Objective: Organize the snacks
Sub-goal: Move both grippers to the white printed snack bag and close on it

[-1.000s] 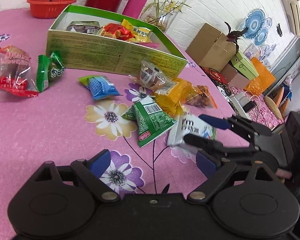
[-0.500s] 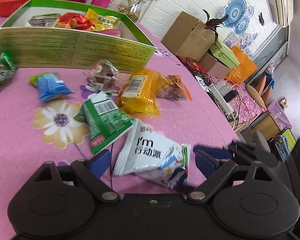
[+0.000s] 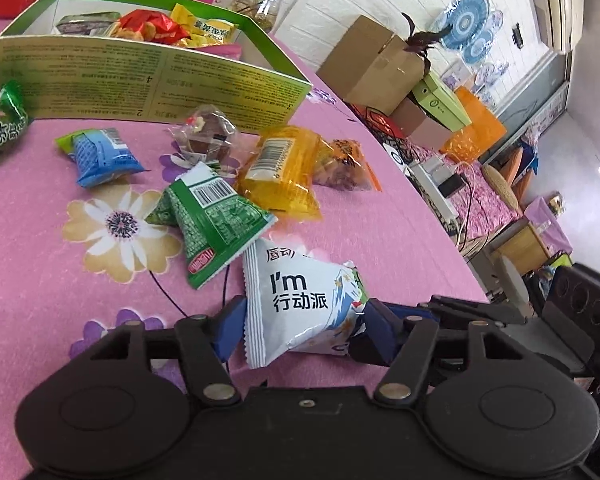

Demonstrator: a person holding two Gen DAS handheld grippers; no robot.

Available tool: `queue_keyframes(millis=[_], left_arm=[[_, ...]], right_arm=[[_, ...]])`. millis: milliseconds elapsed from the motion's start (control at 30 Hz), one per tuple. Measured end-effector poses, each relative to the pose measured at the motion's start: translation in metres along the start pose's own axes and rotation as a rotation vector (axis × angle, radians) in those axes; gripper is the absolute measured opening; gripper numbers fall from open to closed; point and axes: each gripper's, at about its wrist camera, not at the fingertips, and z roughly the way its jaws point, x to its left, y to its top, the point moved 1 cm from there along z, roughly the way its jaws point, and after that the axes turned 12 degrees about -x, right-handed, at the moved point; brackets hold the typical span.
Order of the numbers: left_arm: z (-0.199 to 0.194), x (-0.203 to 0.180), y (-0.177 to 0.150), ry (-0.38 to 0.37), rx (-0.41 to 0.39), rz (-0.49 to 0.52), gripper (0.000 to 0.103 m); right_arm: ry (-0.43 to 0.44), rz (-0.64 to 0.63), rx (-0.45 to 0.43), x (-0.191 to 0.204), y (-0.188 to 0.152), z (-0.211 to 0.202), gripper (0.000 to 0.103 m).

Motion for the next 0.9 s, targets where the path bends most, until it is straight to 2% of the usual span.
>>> queue_keyframes(millis=[67, 100, 133, 167, 233, 267, 433, 467, 567, 633, 700, 733, 767, 800, 833, 867, 900], left_arm=[[0.002, -0.001, 0.000, 0.000, -0.006, 0.008, 0.033], [0.002, -0.002, 0.000, 0.007, -0.007, 0.021, 0.014], [0.002, -0.003, -0.001, 0.012, -0.013, 0.026, 0.003], [0.002, -0.002, -0.001, 0.016, -0.020, 0.015, 0.000], [0.001, -0.002, -0.002, 0.029, -0.020, 0.009, 0.000], [-0.001, -0.003, -0.002, 0.034, -0.029, 0.010, 0.000], [-0.016, -0.015, 0.014, -0.007, -0.072, 0.029, 0.000], [-0.018, -0.019, 0.020, -0.020, -0.088, 0.040, 0.000], [-0.022, -0.032, 0.035, -0.088, -0.125, 0.060, 0.000], [-0.022, -0.039, 0.040, -0.071, -0.152, 0.097, 0.000], [-0.024, -0.036, 0.040, -0.052, -0.168, 0.101, 0.000], [-0.026, -0.033, 0.039, -0.046, -0.170, 0.092, 0.004], [-0.027, -0.026, 0.036, -0.045, -0.163, 0.074, 0.022], [-0.028, -0.018, 0.034, -0.037, -0.158, 0.044, 0.060], [-0.029, -0.012, 0.031, -0.030, -0.153, 0.015, 0.080], [-0.028, -0.006, 0.027, -0.024, -0.142, -0.006, 0.083], [-0.027, -0.001, 0.023, -0.024, -0.117, -0.025, 0.083]], right_arm=[[-0.009, -0.015, -0.013, 0.002, 0.000, 0.003, 0.072], [-0.014, -0.026, -0.020, 0.003, -0.001, 0.005, 0.069], [-0.008, -0.043, -0.023, 0.002, -0.001, 0.007, 0.061], [-0.014, -0.056, -0.029, 0.003, -0.001, 0.008, 0.045], [-0.019, -0.027, -0.030, -0.001, 0.001, 0.010, 0.030], [-0.012, -0.014, -0.034, -0.003, 0.004, 0.010, 0.027], [-0.010, -0.071, -0.150, 0.005, 0.032, -0.004, 0.018], [0.007, -0.084, -0.174, 0.007, 0.041, -0.006, 0.004], [0.046, -0.122, -0.216, 0.017, 0.059, -0.003, 0.000], [0.031, -0.176, -0.245, 0.021, 0.066, 0.000, 0.000], [0.002, -0.167, -0.241, 0.014, 0.068, 0.000, 0.007], [-0.004, -0.155, -0.231, 0.008, 0.066, -0.001, 0.024], [-0.018, -0.149, -0.217, 0.003, 0.061, -0.002, 0.037], [-0.033, -0.149, -0.199, -0.001, 0.056, -0.003, 0.046], [-0.045, -0.148, -0.180, -0.004, 0.050, -0.004, 0.063], [-0.054, -0.143, -0.158, -0.005, 0.044, -0.005, 0.074], [-0.056, -0.133, -0.137, -0.007, 0.038, -0.006, 0.076]])
